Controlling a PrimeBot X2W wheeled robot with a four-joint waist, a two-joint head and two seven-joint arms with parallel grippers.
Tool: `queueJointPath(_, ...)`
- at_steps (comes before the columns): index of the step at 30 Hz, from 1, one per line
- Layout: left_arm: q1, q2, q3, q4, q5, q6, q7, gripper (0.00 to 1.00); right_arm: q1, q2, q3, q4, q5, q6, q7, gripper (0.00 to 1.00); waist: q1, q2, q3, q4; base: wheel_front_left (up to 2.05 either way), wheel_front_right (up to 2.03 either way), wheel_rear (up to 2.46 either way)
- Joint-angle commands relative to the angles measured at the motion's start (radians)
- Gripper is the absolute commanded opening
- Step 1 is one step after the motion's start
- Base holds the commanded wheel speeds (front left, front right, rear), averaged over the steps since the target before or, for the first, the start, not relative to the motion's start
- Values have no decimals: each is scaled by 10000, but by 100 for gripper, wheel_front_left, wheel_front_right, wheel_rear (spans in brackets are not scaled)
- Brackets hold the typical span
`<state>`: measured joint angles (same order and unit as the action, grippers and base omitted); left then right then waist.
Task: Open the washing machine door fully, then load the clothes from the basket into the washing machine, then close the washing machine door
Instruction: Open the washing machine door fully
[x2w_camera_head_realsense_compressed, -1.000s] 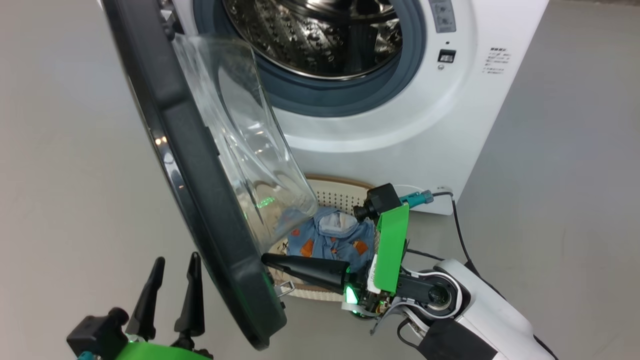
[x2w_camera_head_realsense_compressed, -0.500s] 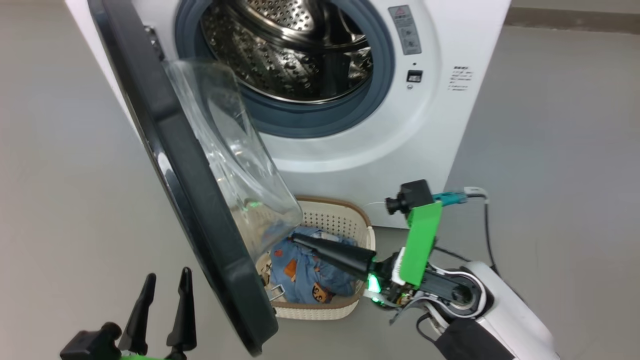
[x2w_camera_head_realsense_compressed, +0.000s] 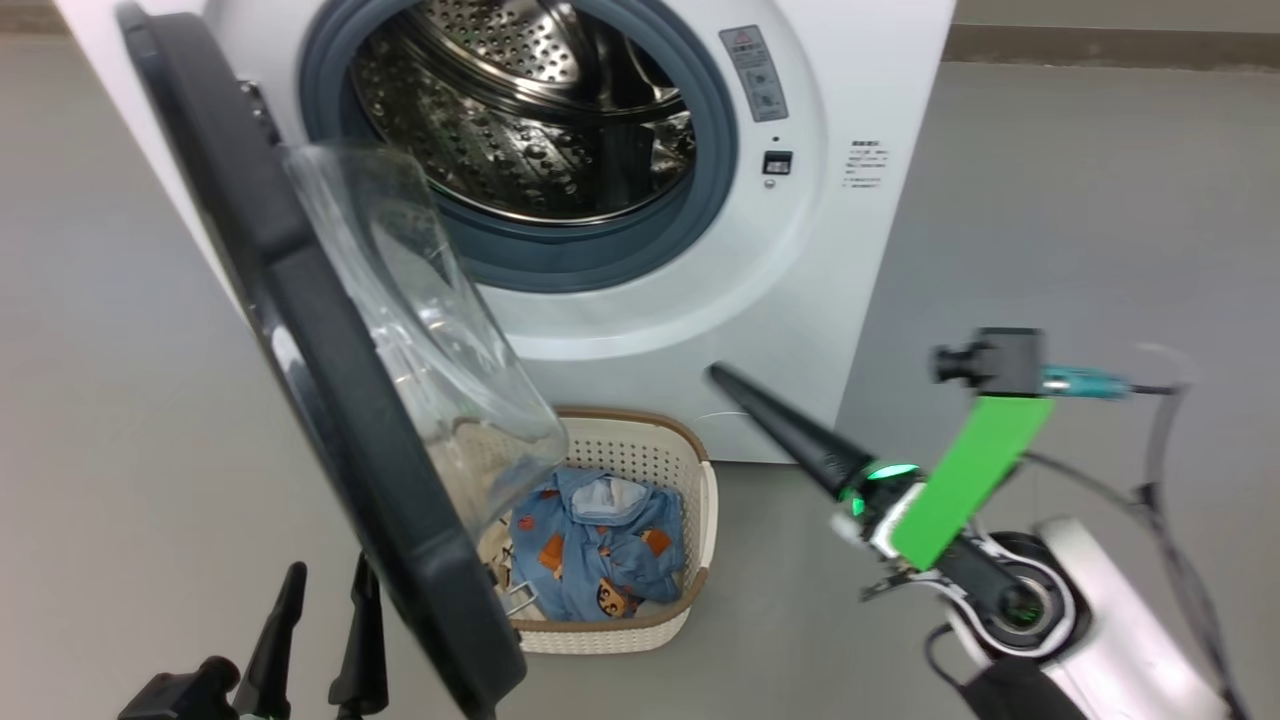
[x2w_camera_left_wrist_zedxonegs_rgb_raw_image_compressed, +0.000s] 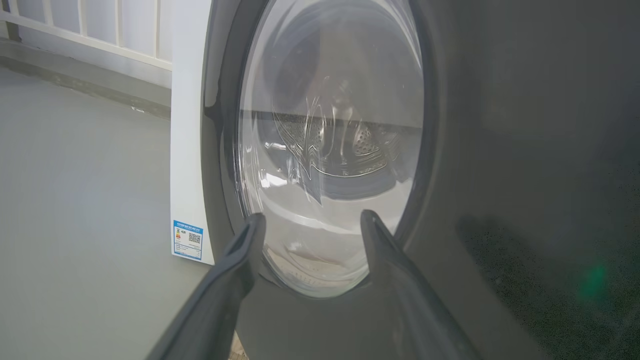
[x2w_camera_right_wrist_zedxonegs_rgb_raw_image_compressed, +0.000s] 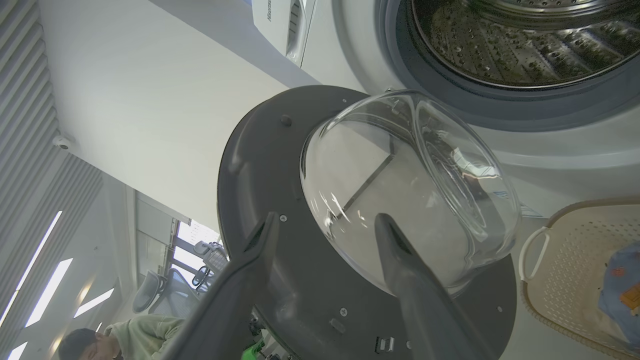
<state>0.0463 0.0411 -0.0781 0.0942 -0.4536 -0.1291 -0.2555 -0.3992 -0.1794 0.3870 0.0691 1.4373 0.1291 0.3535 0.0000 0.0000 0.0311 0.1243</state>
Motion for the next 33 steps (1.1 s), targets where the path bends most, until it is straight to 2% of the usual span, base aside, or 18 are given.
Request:
queueJointPath(1, -139, 91, 377, -166, 117, -15, -63, 100, 92, -149, 192, -402, -262, 16, -389, 100, 0, 0, 3, -100, 0, 0, 0)
queueJointPath(7, -65, 91, 598, -135, 246, -15, -63, 100, 452, -1578, 910, -438, -1497, 16, -3181, 100, 0, 0, -52, -423, 0, 0, 0)
queueJointPath(12, 36, 91, 757, -126, 399, -15, -63, 100, 656, -2687, 1683, 171, -2318, 16, -5434, 100, 0, 0, -120, -671, 0, 0, 0)
queueJointPath(15, 74, 91, 839, -120, 460, -15, -63, 100, 761, -3081, 1733, 687, -2904, 16, -6048, 100, 0, 0, -154, -773, 0, 0, 0)
queueJointPath(17, 85, 91, 890, -123, 485, -15, -63, 100, 879, -3139, 1401, 891, -3389, 16, -6134, 100, 0, 0, -158, -827, 0, 0, 0)
queueJointPath(19, 82, 91, 929, -129, 497, -15, -63, 100, 1127, -2926, 582, 902, -4084, 16, -6144, 100, 0, 0, -149, -866, 0, 0, 0)
queueJointPath(20, 82, 91, 929, -129, 497, -15, -63, 100, 1127, -2926, 582, 902, -4084, 16, -6144, 100, 0, 0, -149, -866, 0, 0, 0)
queueJointPath(26, 72, 91, 952, -117, 447, -15, -63, 100, 2234, -2159, -1211, 623, -6311, 16, -6150, 100, 0, 0, -105, -878, 0, 0, 0)
queueJointPath(33, 53, 91, 934, -92, 404, -15, -63, 100, 3049, -1522, -2375, 323, -8703, 16, -6151, 100, 0, 0, -63, -814, 0, 0, 0)
